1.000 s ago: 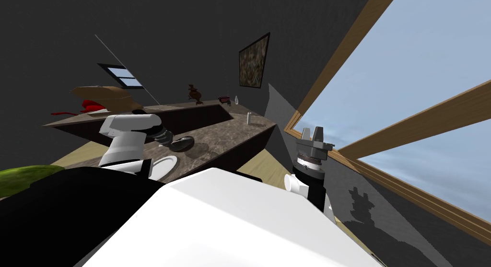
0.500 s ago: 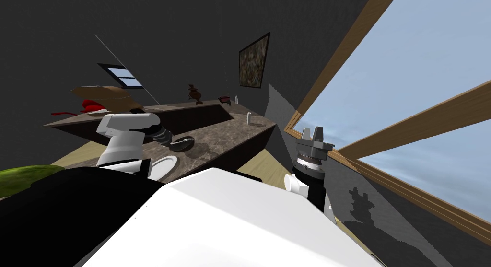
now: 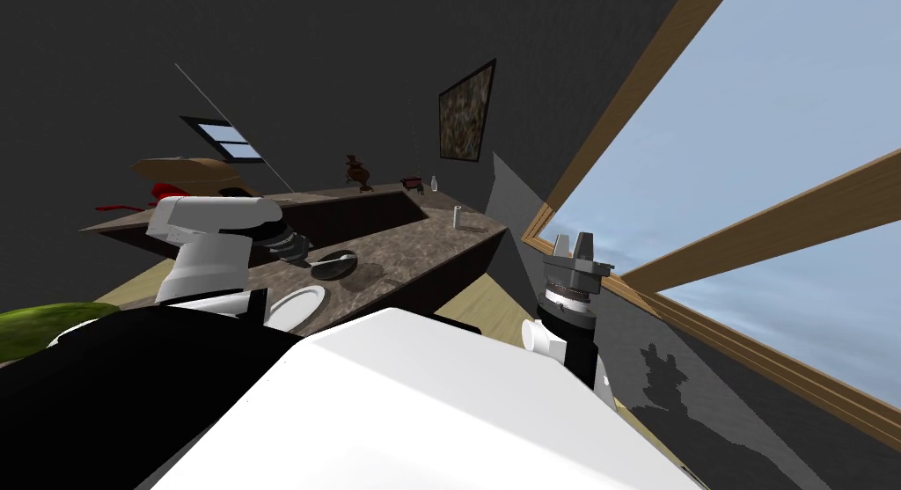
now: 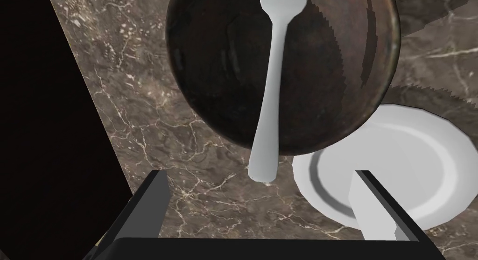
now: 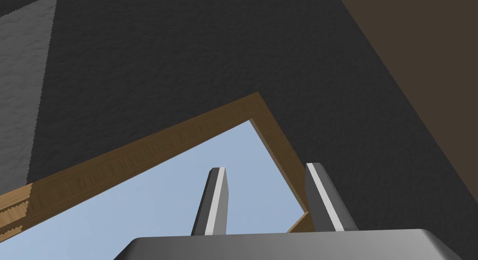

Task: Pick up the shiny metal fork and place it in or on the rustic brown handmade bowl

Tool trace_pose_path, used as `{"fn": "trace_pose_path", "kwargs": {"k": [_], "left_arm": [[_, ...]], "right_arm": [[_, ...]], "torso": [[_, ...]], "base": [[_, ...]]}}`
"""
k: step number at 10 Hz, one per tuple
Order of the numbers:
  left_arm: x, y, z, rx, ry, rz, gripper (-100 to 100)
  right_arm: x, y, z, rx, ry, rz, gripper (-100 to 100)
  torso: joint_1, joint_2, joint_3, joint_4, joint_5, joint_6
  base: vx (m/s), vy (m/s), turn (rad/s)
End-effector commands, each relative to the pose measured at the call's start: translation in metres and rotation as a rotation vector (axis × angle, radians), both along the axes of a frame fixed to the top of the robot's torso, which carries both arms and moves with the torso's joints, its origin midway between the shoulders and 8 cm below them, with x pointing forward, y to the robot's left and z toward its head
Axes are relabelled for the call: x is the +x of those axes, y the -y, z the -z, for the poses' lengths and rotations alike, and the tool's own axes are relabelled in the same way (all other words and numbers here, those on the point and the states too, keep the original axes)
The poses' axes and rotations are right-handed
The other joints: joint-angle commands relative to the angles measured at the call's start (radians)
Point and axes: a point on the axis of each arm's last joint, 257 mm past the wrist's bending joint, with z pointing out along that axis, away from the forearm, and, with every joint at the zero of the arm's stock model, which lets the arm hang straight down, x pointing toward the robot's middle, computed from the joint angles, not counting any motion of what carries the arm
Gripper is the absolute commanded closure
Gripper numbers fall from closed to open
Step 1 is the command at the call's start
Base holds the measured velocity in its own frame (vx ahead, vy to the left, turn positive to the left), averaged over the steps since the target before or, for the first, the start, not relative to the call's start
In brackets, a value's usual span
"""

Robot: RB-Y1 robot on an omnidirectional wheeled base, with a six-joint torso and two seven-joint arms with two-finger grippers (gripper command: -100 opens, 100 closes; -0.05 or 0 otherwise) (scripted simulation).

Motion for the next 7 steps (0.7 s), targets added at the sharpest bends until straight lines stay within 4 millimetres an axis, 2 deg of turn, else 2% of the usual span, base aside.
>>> {"fn": "trace_pose_path", "kwargs": {"k": [1,2,3,7], "left_arm": [[-0.0037,0.0033,-0.0125,-0.001,-0.003,0.001,-100],[-0.0021,0.0006,-0.0085,0.001,0.000,0.001,-100],[-0.0029,0.0010,-0.0093,-0.001,-0.002,0.001,0],[-0.0028,0.0010,-0.0092,-0.001,-0.002,0.001,0]], "right_arm": [[0.0000,0.0000,0.0000,0.000,0.000,0.000,0],[0.0000,0.0000,0.0000,0.000,0.000,0.000,0],[0.0000,0.0000,0.0000,0.000,0.000,0.000,0],[0.0000,0.0000,0.0000,0.000,0.000,0.000,0]], "torso": [[0.000,0.000,0.000,0.000,0.000,0.000],[0.000,0.000,0.000,0.000,0.000,0.000],[0.000,0.000,0.000,0.000,0.000,0.000],[0.000,0.000,0.000,0.000,0.000,0.000]], "base": [[0.005,-0.006,0.018],[0.000,0.000,0.000],[0.000,0.000,0.000],[0.000,0.000,0.000]]}}
